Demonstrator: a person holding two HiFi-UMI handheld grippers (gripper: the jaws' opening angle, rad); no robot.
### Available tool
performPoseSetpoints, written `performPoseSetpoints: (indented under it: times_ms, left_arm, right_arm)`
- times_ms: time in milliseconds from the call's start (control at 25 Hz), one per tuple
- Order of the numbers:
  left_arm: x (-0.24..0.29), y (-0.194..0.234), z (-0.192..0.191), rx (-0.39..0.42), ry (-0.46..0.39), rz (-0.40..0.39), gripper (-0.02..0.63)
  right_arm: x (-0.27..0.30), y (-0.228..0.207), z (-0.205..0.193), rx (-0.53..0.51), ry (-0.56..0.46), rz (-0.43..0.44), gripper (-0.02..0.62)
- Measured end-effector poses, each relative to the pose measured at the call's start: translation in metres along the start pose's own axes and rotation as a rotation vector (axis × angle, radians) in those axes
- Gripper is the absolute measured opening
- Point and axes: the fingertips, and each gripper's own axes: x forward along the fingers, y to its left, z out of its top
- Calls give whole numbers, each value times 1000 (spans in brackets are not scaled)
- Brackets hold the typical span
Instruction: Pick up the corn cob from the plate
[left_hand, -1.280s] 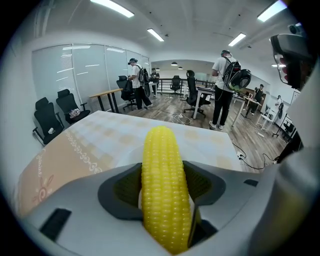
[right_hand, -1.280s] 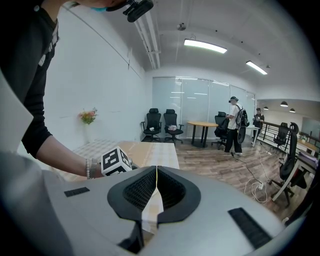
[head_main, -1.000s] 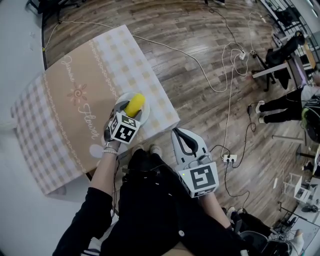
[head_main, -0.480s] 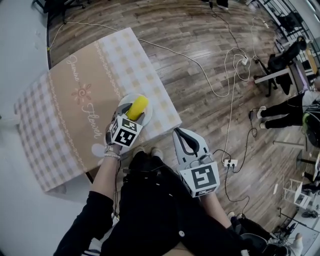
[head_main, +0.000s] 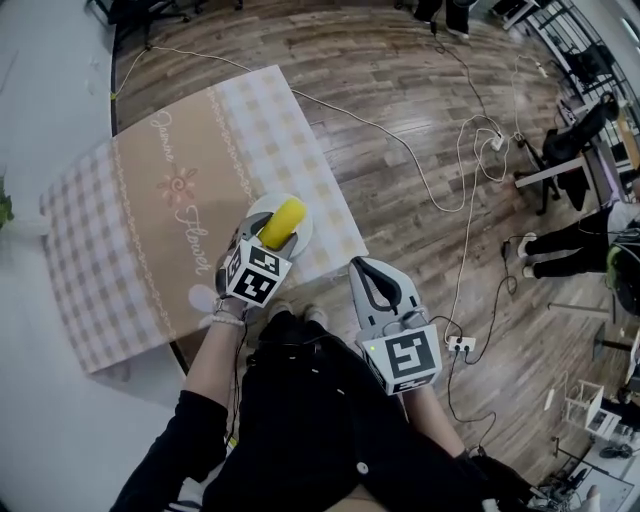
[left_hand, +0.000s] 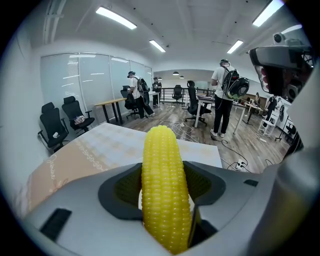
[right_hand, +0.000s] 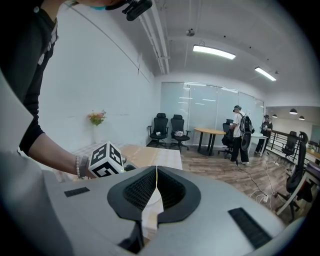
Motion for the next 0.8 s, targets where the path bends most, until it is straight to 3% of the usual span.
performPoseSetpoints:
  times_ms: [800]
  left_arm:
    - [-70, -8, 40, -7, -143, 66, 253]
  right_arm:
    - [2, 5, 29, -37, -102, 59, 43]
